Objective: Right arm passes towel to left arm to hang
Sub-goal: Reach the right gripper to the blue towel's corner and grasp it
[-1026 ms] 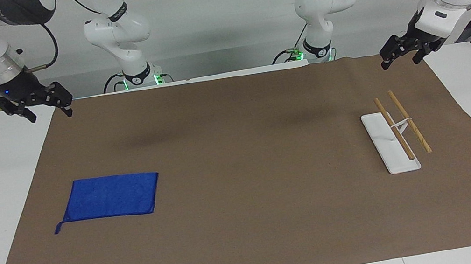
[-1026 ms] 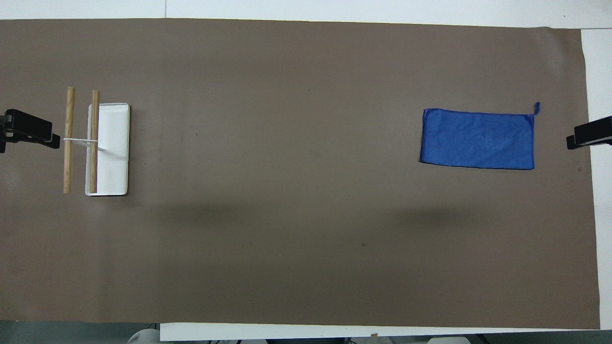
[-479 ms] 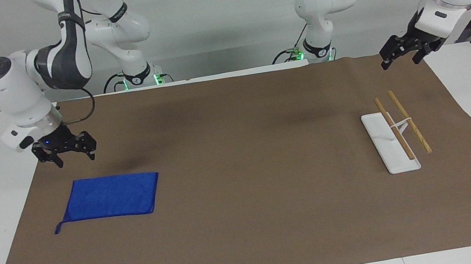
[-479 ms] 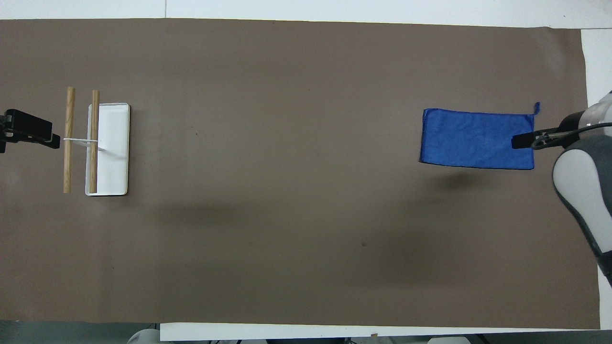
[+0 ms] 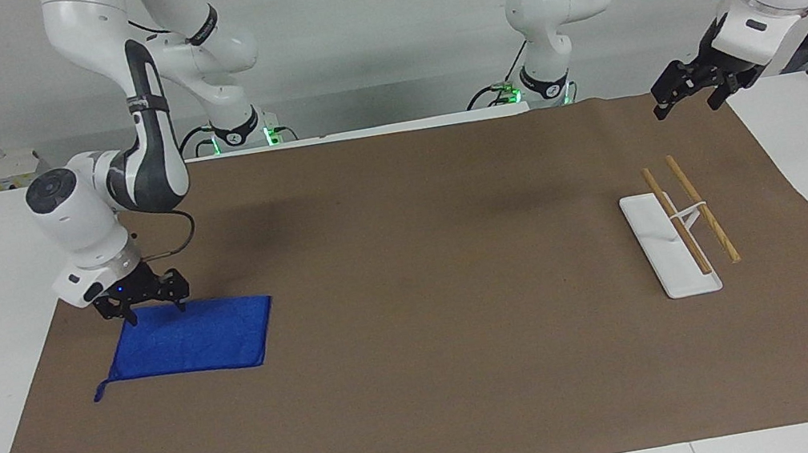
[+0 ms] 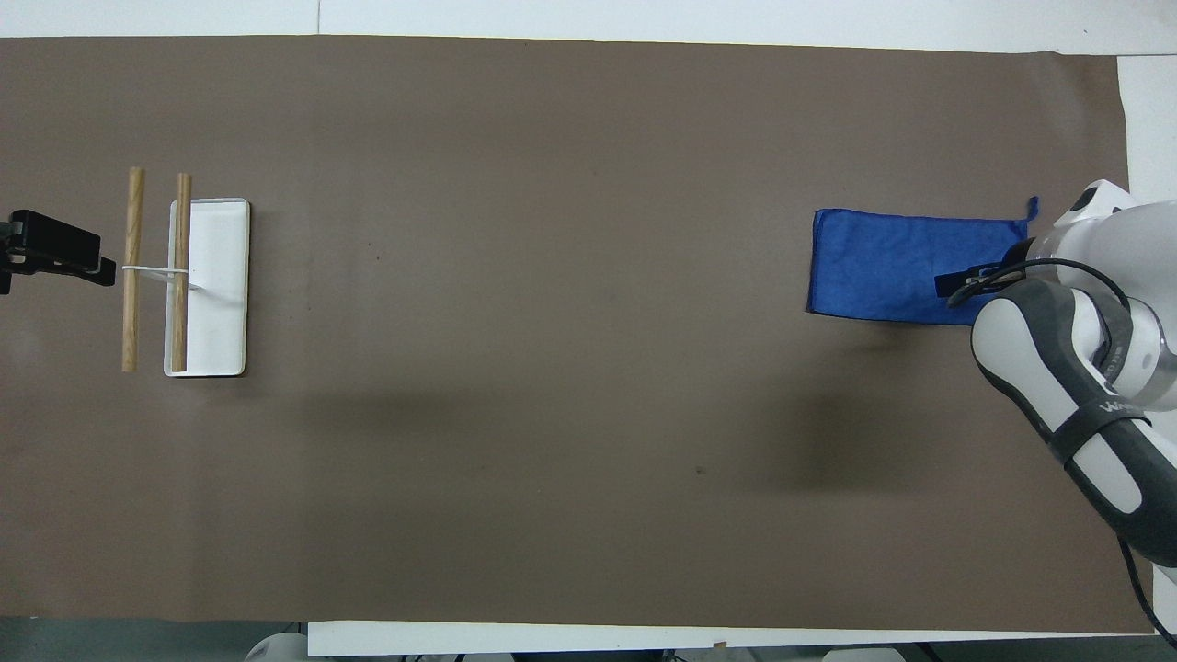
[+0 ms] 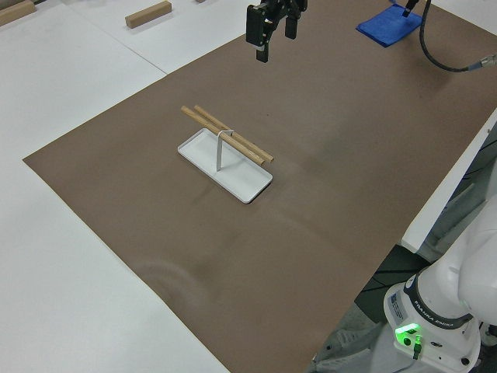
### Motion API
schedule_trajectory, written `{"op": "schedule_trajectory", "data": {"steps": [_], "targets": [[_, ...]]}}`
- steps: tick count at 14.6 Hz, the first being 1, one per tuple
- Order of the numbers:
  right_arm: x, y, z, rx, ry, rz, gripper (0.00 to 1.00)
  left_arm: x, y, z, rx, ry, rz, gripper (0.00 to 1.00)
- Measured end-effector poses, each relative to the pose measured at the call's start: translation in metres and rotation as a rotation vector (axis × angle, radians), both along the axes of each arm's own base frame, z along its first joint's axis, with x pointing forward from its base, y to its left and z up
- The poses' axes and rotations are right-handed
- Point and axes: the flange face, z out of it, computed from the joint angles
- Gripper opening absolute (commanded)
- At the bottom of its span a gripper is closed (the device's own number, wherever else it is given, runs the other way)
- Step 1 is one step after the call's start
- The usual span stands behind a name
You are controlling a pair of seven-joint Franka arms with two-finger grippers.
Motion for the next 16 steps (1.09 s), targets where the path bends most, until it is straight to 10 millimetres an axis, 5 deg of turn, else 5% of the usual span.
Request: {"op": "schedule_trajectory", "data": {"steps": [3, 8, 16], "targets": [[0.002, -0.004, -0.025, -0.003, 0.006, 0.005, 0.86, 0.0, 0.0, 0.0, 0.0, 0.0, 0.0, 1.0], [0.003, -0.001, -0.022, -0.003, -0.001, 0.01, 0.05, 0.0, 0.0, 0.0, 0.0, 0.0, 0.0, 1.0], [0.007, 0.015, -0.009, 0.082, 0.046, -0.034, 0.0, 0.0, 0.0, 0.0, 0.0, 0.0, 0.0, 1.0]]}}
